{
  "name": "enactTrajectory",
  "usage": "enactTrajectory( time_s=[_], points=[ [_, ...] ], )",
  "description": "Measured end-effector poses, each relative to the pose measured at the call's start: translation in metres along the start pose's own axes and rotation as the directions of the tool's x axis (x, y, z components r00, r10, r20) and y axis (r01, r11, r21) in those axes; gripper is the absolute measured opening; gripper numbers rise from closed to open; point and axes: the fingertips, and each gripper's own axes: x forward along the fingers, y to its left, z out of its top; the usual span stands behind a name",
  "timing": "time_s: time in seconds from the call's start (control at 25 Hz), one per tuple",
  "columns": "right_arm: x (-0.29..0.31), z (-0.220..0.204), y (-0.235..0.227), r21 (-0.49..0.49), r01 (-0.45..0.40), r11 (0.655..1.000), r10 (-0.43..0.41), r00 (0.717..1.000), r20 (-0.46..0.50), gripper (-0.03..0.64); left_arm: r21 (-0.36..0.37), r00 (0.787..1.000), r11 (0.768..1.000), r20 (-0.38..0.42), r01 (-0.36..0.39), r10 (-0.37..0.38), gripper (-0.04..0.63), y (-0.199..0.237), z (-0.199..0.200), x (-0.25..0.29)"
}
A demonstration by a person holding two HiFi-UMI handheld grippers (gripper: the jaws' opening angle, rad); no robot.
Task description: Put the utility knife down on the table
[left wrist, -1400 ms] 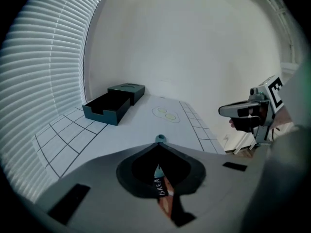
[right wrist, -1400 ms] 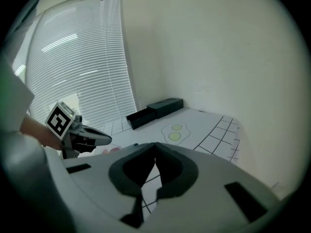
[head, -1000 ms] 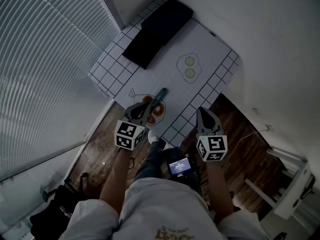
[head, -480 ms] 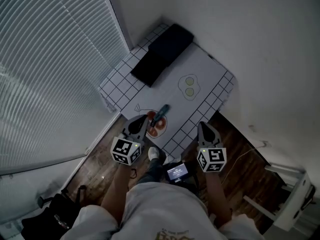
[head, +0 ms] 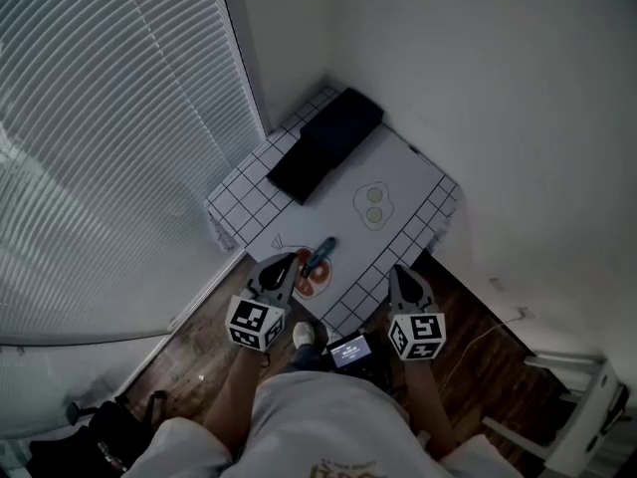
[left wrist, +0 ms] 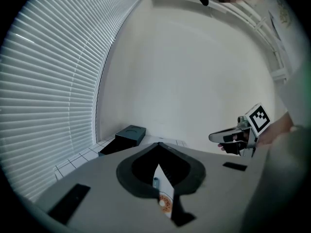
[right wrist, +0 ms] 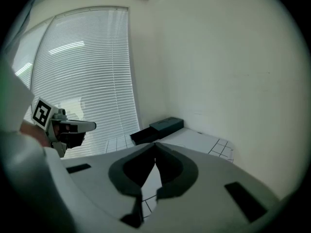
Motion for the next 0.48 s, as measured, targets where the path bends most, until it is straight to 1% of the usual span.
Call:
enactTrajectory(
  time_s=[0.24,0.4,0.48],
  points=[
    [-0.005,0.02,0.0,-0.014,0.012,1.0,-0.011,0.999,0.051,0.008,0.011,0.998,0.999,0.042,-0.038,0.037,0.008,0.003,0.018,-0.009],
    [-0.013,0.039,0.001,-0.026,0.027,0.999,-0.024,0.994,0.106,0.008,0.012,0.993,0.999,0.106,-0.051,0.049,0.008,0.002,0.037,-0.017],
    [-0.017,0.049,0.001,-0.026,0.033,0.999,-0.03,0.991,0.134,0.008,0.035,0.99,0.998,0.13,-0.055,0.05,0.008,-0.001,0.048,-0.019]
  ],
)
